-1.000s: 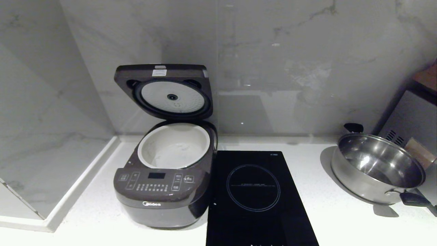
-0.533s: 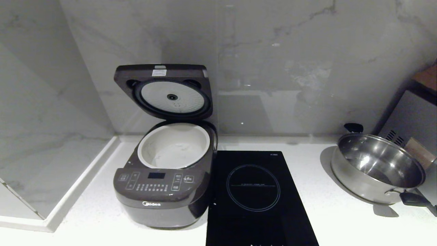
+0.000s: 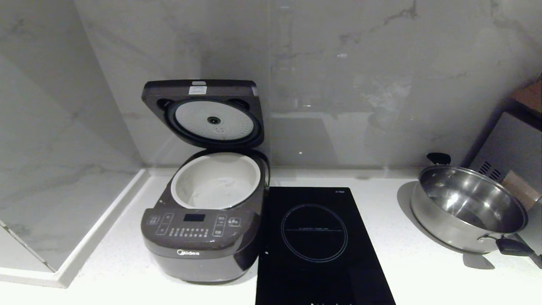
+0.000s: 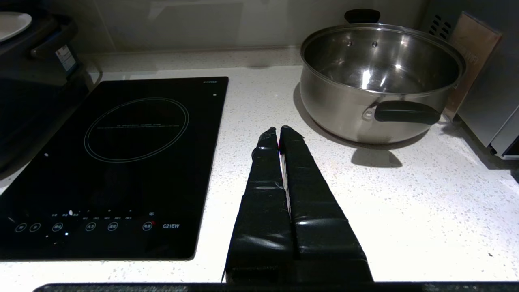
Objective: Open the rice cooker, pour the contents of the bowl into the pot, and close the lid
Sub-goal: Pick up the bowl on the table
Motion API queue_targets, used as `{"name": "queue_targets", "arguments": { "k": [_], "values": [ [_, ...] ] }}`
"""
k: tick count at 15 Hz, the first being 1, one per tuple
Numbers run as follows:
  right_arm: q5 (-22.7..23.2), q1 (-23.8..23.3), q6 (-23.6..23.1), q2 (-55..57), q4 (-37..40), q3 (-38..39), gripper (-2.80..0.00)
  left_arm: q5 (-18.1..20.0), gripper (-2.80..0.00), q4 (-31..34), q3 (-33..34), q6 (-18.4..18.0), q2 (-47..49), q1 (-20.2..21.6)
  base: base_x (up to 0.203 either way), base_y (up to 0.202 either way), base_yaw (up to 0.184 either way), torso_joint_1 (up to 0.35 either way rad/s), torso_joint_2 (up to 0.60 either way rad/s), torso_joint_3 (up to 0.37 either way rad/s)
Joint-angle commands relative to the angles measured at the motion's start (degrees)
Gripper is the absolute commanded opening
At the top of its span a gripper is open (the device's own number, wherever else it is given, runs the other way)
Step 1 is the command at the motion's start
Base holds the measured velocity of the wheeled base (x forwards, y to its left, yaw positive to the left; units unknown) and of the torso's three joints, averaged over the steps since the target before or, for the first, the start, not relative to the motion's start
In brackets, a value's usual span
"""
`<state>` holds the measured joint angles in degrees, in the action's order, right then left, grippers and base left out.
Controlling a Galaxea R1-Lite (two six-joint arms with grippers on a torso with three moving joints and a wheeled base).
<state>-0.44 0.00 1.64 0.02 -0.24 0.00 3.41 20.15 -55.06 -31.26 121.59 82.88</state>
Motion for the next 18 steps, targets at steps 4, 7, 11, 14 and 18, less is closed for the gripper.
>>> {"name": "queue_targets", "arguments": {
  "k": [4,7,11,14,18],
  "values": [
    [0.00,0.00,0.03,-0.02,-0.02,0.00,-2.80,0.56,-2.80,0.15,4.47,0.13,-3.66,-2.41,0.000,0.000,0.000,0.000,0.00,0.000],
    [0.00,0.00,0.03,-0.02,-0.02,0.00,-2.80,1.66,-2.80,0.15,8.14,0.22,-6.79,-6.70,0.000,0.000,0.000,0.000,0.00,0.000],
    [0.00,0.00,0.03,-0.02,-0.02,0.00,-2.80,2.39,-2.80,0.07,13.18,3.86,-10.82,-15.51,0.000,0.000,0.000,0.000,0.00,0.000],
    [0.00,0.00,0.03,-0.02,-0.02,0.00,-2.80,2.78,-2.80,0.06,16.07,7.16,-11.87,-20.42,0.000,0.000,0.000,0.000,0.00,0.000],
    [0.00,0.00,0.03,-0.02,-0.02,0.00,-2.80,4.53,-2.80,0.06,17.19,13.42,-13.08,-28.36,0.000,0.000,0.000,0.000,0.00,0.000]
  ]
}}
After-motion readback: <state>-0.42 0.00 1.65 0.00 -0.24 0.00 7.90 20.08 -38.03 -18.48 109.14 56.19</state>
